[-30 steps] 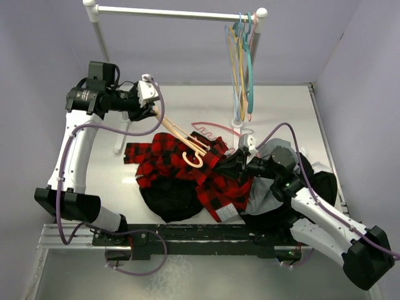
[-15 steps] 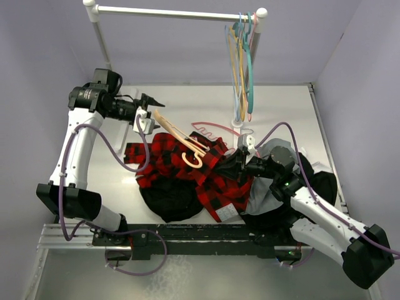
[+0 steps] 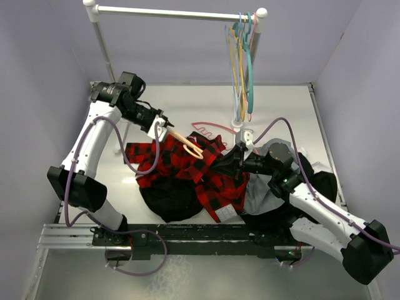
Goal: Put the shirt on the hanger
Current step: Hang the shirt on the hanger.
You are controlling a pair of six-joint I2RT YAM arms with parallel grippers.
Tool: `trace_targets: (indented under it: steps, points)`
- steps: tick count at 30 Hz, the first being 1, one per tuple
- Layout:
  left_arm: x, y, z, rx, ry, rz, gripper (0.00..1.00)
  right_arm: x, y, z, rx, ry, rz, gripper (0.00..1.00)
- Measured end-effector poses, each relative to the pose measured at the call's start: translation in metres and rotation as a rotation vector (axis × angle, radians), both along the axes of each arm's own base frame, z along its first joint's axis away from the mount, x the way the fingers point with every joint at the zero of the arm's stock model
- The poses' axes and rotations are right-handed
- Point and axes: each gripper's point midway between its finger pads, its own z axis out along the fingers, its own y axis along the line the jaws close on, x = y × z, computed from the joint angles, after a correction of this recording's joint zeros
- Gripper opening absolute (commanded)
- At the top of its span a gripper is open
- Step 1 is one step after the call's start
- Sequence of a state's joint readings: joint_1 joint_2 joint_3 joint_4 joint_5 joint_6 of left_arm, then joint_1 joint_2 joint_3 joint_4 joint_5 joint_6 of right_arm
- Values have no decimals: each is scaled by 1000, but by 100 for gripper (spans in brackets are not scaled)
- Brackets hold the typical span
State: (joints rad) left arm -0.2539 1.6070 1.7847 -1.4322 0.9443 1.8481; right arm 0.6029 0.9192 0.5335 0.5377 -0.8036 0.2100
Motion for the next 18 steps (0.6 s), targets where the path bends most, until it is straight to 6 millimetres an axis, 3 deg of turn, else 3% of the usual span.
trace_targets:
  steps: [1, 10, 18]
  points:
    - [0, 0, -3, 22, -5, -8, 0, 2, 1, 0, -2, 8, -4, 0]
    - [-2, 4, -5, 122, -24, -22, 0, 4, 9, -12, -48, 55, 21, 0]
    - [-6, -3, -7, 139, -17, -30, 0, -1, 20, -32, -107, 128, 66, 0]
